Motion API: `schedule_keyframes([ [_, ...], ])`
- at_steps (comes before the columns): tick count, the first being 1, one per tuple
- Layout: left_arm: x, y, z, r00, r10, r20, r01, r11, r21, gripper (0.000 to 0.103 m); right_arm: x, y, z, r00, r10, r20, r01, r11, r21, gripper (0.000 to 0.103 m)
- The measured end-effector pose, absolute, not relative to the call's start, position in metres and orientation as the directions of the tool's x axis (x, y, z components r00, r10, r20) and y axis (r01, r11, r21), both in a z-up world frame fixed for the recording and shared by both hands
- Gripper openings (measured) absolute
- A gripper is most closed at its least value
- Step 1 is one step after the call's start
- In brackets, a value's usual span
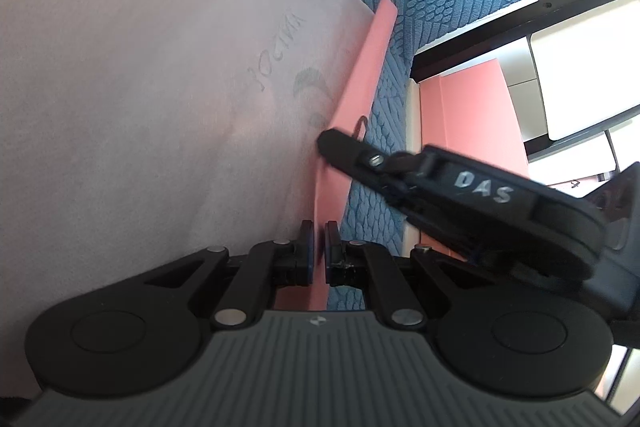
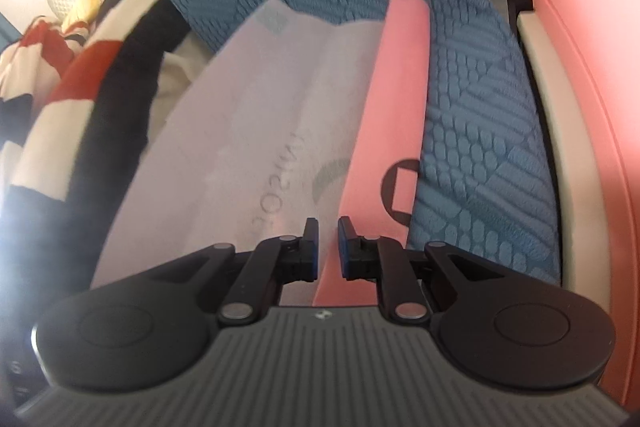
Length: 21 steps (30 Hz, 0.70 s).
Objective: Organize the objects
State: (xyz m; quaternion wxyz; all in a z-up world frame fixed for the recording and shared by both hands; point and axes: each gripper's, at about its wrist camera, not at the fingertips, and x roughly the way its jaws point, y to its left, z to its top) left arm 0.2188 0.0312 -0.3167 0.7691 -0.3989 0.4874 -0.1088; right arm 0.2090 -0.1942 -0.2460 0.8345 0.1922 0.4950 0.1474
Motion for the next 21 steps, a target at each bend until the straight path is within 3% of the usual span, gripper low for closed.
schedule_keyframes([
  [13, 0.211, 0.035, -0.288, 0.554, -0.472, -0.686, -0.134, 0.763, -0.633, 0.007, 0.213, -0.194, -0.257, 0.428, 0.470, -0.772, -0.043, 0.864, 0.502, 0.010],
  [21, 0.214, 0.024, -0.287, 0.535, -0.501, -0.680, -0.073, 0.775, -0.628, 0.007, 0.216, -0.199, -0.261, 0.420, 0.492, -0.763, -0.014, 0.844, 0.536, 0.008],
])
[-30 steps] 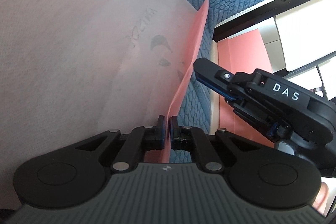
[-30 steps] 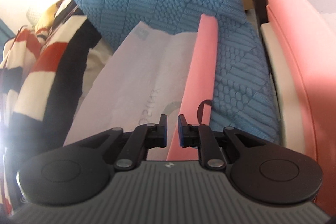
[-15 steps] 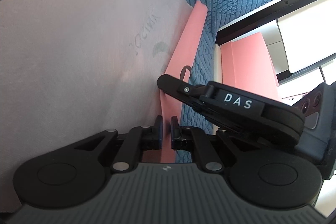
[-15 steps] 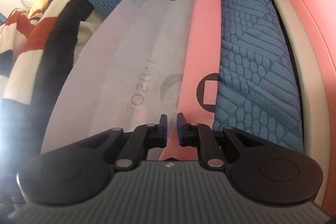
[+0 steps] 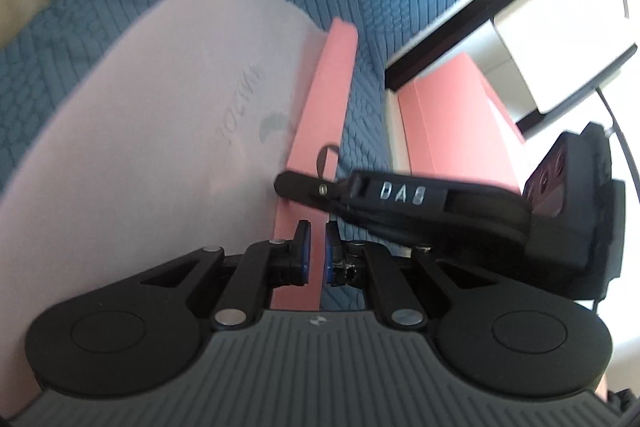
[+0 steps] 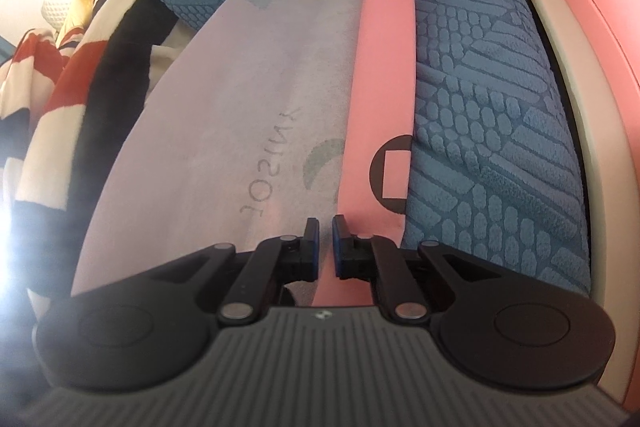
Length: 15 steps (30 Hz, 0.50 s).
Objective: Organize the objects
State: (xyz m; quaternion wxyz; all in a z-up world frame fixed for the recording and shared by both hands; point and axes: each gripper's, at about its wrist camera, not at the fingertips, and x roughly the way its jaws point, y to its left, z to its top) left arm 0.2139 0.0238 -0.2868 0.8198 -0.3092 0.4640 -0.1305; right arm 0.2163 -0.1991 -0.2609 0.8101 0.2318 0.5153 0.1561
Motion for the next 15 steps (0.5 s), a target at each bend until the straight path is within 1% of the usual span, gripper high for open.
schedule_keyframes([
  [5, 0.215, 0.012, -0.295, 0.498, -0.459, -0.736, -0.060, 0.829, -0.557, 0.007, 0.217, -0.199, -0.262, 0.421, 0.495, -0.760, -0.007, 0.840, 0.543, 0.008],
  [8, 0.215, 0.011, -0.296, 0.496, -0.452, -0.741, -0.055, 0.836, -0.546, 0.007, 0.218, -0.200, -0.262, 0.422, 0.497, -0.758, -0.001, 0.836, 0.548, 0.009],
  [10, 0.213, 0.011, -0.296, 0.496, -0.448, -0.744, -0.051, 0.840, -0.540, 0.007, 0.218, -0.203, -0.261, 0.438, 0.496, -0.750, 0.017, 0.830, 0.558, 0.012],
  [11, 0.212, 0.012, -0.296, 0.496, -0.449, -0.743, -0.053, 0.839, -0.542, 0.007, 0.218, -0.206, -0.260, 0.448, 0.494, -0.745, 0.024, 0.827, 0.562, 0.016],
  [12, 0.212, 0.013, -0.296, 0.496, -0.450, -0.743, -0.055, 0.838, -0.544, 0.007, 0.219, -0.208, -0.258, 0.462, 0.490, -0.739, 0.028, 0.825, 0.564, 0.016],
  [13, 0.212, 0.013, -0.296, 0.496, -0.448, -0.744, -0.056, 0.838, -0.543, 0.006, 0.220, -0.211, -0.256, 0.480, 0.481, -0.734, 0.035, 0.825, 0.563, 0.023],
  [14, 0.212, 0.012, -0.297, 0.496, -0.447, -0.744, -0.056, 0.839, -0.541, 0.006, 0.220, -0.216, -0.254, 0.499, 0.470, -0.728, 0.042, 0.826, 0.562, 0.035],
  [15, 0.212, 0.012, -0.297, 0.497, -0.445, -0.745, -0.054, 0.841, -0.539, 0.006, 0.220, -0.219, -0.252, 0.520, 0.456, -0.722, 0.050, 0.828, 0.559, 0.040],
])
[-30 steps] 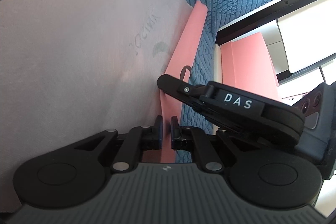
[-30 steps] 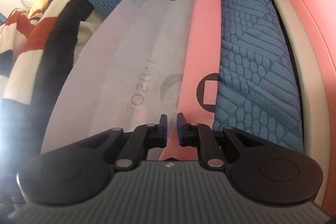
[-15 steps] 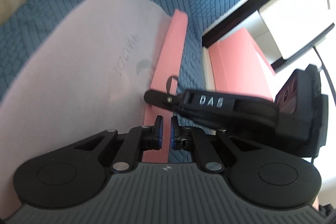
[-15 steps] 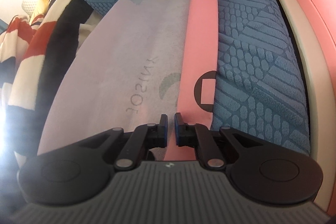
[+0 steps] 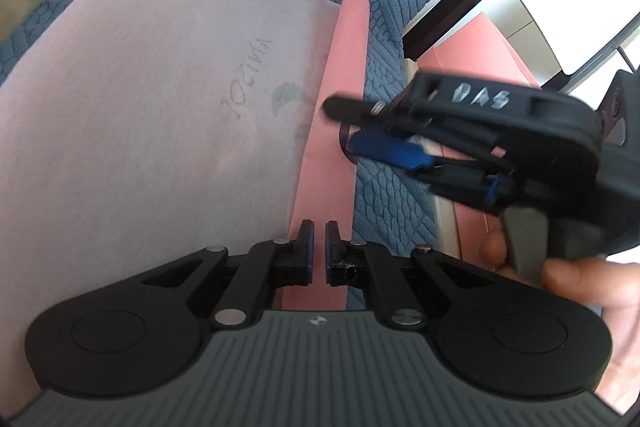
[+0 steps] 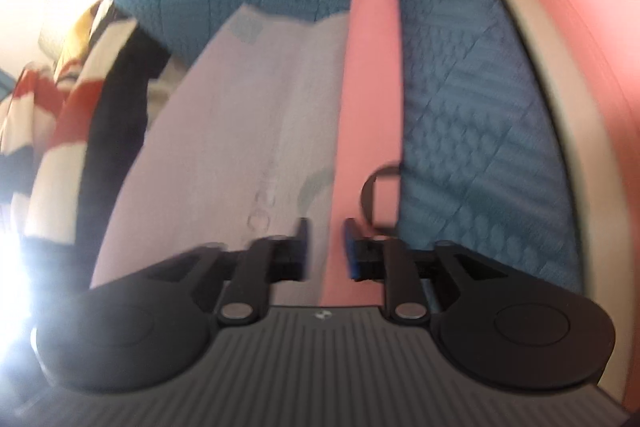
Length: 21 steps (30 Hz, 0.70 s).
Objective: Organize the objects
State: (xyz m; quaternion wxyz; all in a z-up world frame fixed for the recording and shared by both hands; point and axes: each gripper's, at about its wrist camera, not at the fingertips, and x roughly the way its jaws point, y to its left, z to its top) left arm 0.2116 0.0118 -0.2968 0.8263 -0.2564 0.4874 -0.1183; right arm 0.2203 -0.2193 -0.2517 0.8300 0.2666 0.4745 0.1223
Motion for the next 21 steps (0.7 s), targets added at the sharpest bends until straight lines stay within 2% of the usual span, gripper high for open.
schedule_keyframes([
  [1, 0.211, 0.011, -0.297, 0.497, -0.443, -0.746, -0.053, 0.843, -0.536, 0.006, 0.221, -0.222, -0.250, 0.537, 0.438, -0.721, 0.058, 0.834, 0.549, 0.044],
  [6, 0.211, 0.011, -0.295, 0.504, -0.428, -0.750, -0.052, 0.852, -0.521, 0.006, 0.224, -0.227, -0.250, 0.559, 0.375, -0.740, 0.074, 0.866, 0.495, 0.045],
  [16, 0.212, 0.014, -0.295, 0.521, -0.401, -0.753, -0.083, 0.855, -0.513, 0.006, 0.224, -0.226, -0.269, 0.490, 0.531, -0.692, 0.097, 0.755, 0.648, 0.044],
  [18, 0.213, 0.014, -0.295, 0.521, -0.403, -0.752, -0.086, 0.852, -0.516, 0.006, 0.222, -0.224, -0.271, 0.480, 0.549, -0.684, 0.103, 0.739, 0.666, 0.041],
  [21, 0.213, 0.014, -0.295, 0.521, -0.404, -0.752, -0.090, 0.850, -0.520, 0.006, 0.220, -0.219, -0.269, 0.477, 0.535, -0.698, 0.094, 0.758, 0.645, 0.025],
])
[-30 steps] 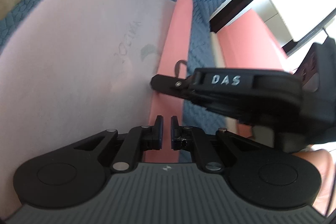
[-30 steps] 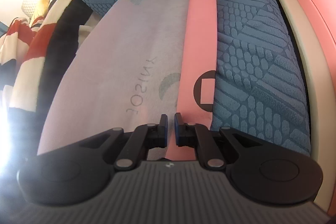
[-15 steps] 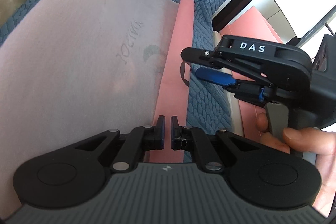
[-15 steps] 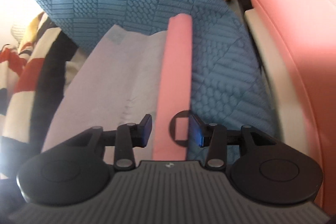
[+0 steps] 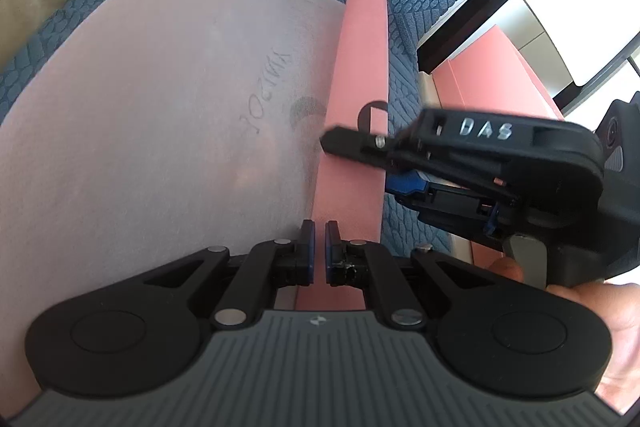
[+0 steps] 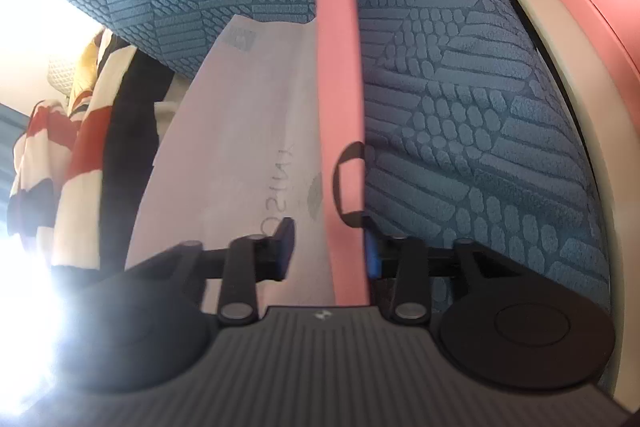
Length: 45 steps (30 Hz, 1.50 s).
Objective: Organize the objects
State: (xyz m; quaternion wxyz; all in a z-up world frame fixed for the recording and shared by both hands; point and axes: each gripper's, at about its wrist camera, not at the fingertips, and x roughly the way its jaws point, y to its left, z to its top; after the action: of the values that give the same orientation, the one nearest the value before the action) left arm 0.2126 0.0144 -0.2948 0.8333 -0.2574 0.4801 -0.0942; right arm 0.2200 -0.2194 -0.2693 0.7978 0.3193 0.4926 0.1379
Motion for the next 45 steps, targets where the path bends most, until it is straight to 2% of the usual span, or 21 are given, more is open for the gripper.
schedule_keyframes([
  [1, 0.213, 0.015, -0.295, 0.521, -0.407, -0.751, -0.091, 0.848, -0.522, 0.006, 0.220, -0.218, -0.268, 0.476, 0.523, -0.707, 0.090, 0.770, 0.631, 0.016],
  [2, 0.213, 0.014, -0.295, 0.521, -0.407, -0.750, -0.093, 0.846, -0.524, 0.006, 0.219, -0.218, -0.268, 0.477, 0.512, -0.714, 0.086, 0.781, 0.618, 0.012],
  [5, 0.213, 0.014, -0.295, 0.518, -0.420, -0.745, -0.095, 0.838, -0.538, 0.006, 0.217, -0.218, -0.264, 0.483, 0.485, -0.729, 0.070, 0.809, 0.584, 0.006],
  [11, 0.215, 0.012, -0.291, 0.511, -0.466, -0.722, -0.064, 0.817, -0.573, 0.007, 0.212, -0.222, -0.259, 0.496, 0.455, -0.740, 0.061, 0.832, 0.552, 0.006],
  [22, 0.214, -0.002, -0.284, 0.513, -0.542, -0.665, 0.019, 0.782, -0.623, 0.007, 0.209, -0.233, -0.258, 0.507, 0.495, -0.705, 0.070, 0.792, 0.607, 0.006],
  [25, 0.215, -0.009, -0.285, 0.492, -0.554, -0.672, 0.044, 0.787, -0.616, 0.017, 0.210, -0.233, -0.257, 0.506, 0.494, -0.707, 0.081, 0.789, 0.609, 0.006],
  [27, 0.214, -0.011, -0.287, 0.488, -0.563, -0.667, 0.064, 0.785, -0.616, 0.033, 0.209, -0.235, -0.258, 0.507, 0.496, -0.705, 0.087, 0.784, 0.614, 0.006],
  [29, 0.215, -0.015, -0.286, 0.494, -0.561, -0.664, 0.079, 0.790, -0.609, 0.037, 0.208, -0.237, -0.258, 0.507, 0.502, -0.701, 0.089, 0.778, 0.622, 0.006],
  [37, 0.217, -0.025, -0.286, 0.513, -0.514, -0.688, 0.110, 0.834, -0.541, 0.037, 0.206, -0.236, -0.257, 0.496, 0.495, -0.713, 0.088, 0.789, 0.608, 0.006],
  [43, 0.213, -0.039, -0.285, 0.527, -0.451, -0.721, 0.148, 0.883, -0.445, 0.037, 0.204, -0.233, -0.254, 0.497, 0.470, -0.729, 0.087, 0.809, 0.581, 0.006],
  [45, 0.212, -0.040, -0.284, 0.531, -0.444, -0.721, 0.155, 0.888, -0.433, 0.030, 0.204, -0.231, -0.253, 0.497, 0.450, -0.742, 0.087, 0.825, 0.559, 0.006],
])
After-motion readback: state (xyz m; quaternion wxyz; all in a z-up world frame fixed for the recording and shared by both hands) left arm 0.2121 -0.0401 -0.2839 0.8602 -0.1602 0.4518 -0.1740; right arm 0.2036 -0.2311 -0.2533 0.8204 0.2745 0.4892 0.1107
